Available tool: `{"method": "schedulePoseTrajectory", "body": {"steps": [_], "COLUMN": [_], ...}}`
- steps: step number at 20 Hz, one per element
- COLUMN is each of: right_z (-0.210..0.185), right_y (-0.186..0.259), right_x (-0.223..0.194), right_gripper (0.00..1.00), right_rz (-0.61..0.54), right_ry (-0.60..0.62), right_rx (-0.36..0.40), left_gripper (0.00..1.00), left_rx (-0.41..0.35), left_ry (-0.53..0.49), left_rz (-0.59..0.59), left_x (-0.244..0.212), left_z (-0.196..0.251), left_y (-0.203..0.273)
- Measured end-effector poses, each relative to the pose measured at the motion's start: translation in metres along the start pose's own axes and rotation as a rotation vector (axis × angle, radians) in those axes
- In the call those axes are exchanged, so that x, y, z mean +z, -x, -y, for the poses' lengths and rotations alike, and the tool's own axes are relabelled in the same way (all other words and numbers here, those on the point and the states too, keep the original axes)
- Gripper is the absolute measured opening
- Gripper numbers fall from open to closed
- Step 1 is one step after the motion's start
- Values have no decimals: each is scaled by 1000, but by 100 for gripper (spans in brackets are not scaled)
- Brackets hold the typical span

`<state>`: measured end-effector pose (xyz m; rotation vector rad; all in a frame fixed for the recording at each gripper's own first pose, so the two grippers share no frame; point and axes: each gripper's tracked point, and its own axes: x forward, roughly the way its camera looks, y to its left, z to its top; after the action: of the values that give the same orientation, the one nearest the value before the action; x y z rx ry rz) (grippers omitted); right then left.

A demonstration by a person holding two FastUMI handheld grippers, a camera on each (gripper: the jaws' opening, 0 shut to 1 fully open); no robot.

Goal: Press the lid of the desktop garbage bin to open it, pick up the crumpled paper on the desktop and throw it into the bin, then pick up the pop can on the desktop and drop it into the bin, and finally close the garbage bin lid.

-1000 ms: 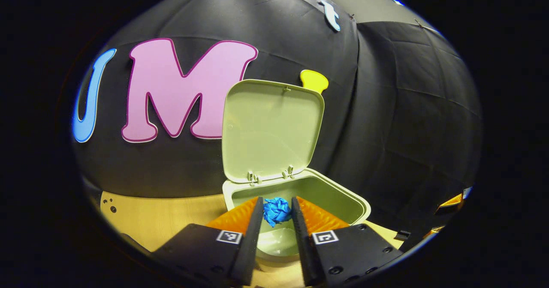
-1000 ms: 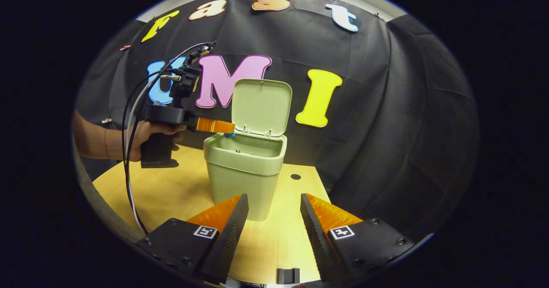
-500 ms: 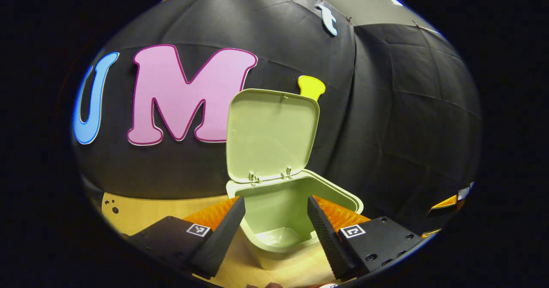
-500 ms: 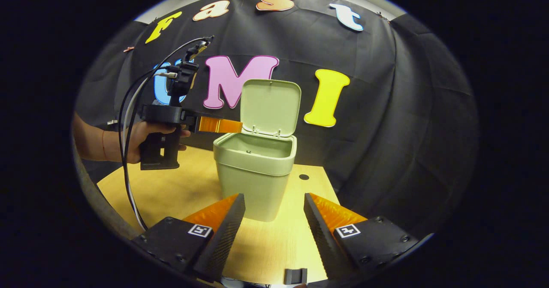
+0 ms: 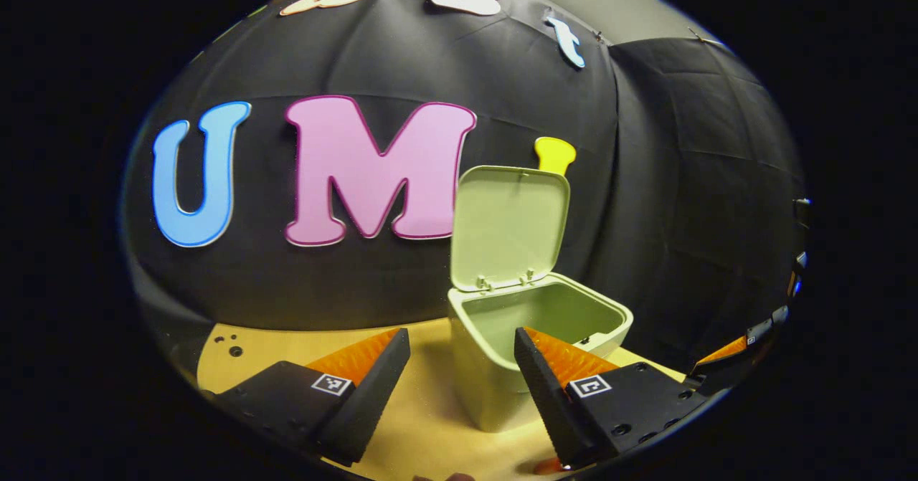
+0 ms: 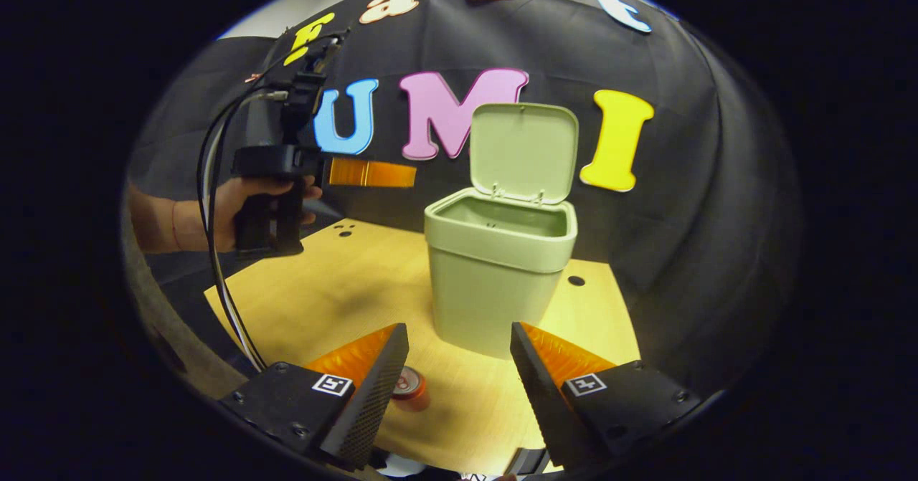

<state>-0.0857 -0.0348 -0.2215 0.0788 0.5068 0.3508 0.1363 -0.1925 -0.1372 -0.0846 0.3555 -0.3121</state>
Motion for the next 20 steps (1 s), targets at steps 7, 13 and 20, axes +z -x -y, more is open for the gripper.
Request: {"method": "schedulePoseTrajectory", "body": {"steps": [7, 13, 20], "right_z": [-41, -53, -60], "right_y": [-31, -47, -64], "right_x": [-44, -82, -106], "right_gripper": [92, 92, 92], "right_rz": [-164, -288, -344], "right_ry": [65, 104, 116], "right_rx": [166, 239, 260], "left_gripper": [94, 94, 94], "left_rx": [133, 217, 284], "left_ry": [25, 59, 94], "left_rz": [-40, -74, -110], "left_x": [-25, -44, -62], "left_z": [-38, -54, -72], "left_y": [51, 92, 121]}}
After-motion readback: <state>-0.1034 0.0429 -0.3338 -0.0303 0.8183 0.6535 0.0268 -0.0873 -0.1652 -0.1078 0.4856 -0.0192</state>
